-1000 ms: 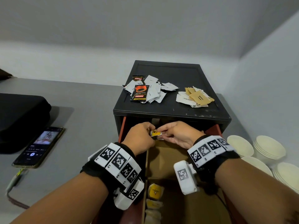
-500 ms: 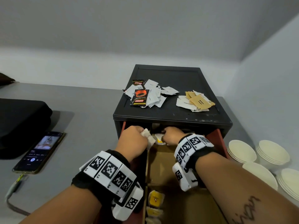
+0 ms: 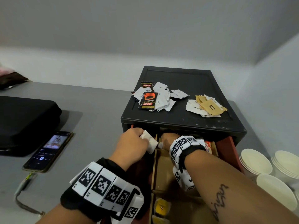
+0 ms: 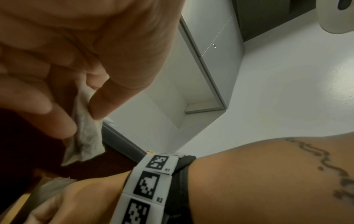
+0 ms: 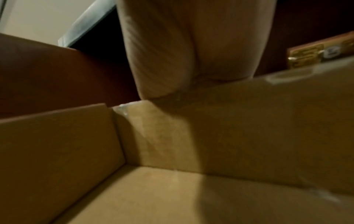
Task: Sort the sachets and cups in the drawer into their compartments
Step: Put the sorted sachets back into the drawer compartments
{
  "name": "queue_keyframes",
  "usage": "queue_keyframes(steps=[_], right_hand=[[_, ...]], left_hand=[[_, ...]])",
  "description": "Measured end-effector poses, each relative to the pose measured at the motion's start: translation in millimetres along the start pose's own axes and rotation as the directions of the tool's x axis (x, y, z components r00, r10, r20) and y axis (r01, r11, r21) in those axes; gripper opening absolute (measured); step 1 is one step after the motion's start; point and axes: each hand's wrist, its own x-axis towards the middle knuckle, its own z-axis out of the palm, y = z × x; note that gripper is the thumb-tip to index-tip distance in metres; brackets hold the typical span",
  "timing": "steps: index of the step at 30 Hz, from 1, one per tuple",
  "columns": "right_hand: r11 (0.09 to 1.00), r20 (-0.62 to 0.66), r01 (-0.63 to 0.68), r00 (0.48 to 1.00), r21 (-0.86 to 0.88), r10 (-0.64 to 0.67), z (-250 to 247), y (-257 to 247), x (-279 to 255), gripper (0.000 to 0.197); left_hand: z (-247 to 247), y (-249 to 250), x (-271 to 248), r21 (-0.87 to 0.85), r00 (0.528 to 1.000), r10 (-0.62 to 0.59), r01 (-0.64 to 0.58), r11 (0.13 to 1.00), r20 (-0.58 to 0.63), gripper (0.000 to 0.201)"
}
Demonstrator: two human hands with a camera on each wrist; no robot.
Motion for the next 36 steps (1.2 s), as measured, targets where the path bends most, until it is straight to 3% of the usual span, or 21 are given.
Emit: queue_keyframes(steps=[3,6,12,21,25,30,36], right_hand=[[0.998,0.033,-0.037,0.999,0.044,0.035,-2,1,2,0.020],[0.987,-0.061,-0.106,0.992,0.121,0.114,-3,0,2,0.028],[0.976,-0.170,-0.091,0.977,0.199,0.125,-6,0,1,0.037],[0.990,-0.087,-0.086,0.992,0.112,0.096,2,-2,8,0.021],[0.991,-0.107,-0.040,0.993,0.130,0.054,-2,4,-1,0.028],[0.952,-0.178,0.145,0.979,0.270,-0.098,-9,17,-32,0.015],[0.928,-0.326,0.292,0.922,0.233,-0.208,-20,31,-89,0.019]], left_hand=[[0,1,-1,-0.005,1.000,-0.006,0.006,1.000,0.012,0.013],[1,2,-1,-0.015,0.999,-0.015,0.015,1.000,0.034,0.012],[3,5,-2,-0.016,0.998,-0.012,0.013,1.000,0.056,0.014],[2,3,-2,-0.021,0.998,-0.013,0.015,1.000,0.063,0.016],[3,5,-3,-0.047,0.998,0.019,-0.016,0.999,0.054,0.016],[1,7,-8,-0.025,0.993,0.051,-0.048,0.999,0.110,0.034],[-2,20,-26,0.064,0.936,0.166,-0.195,0.979,0.309,0.012]])
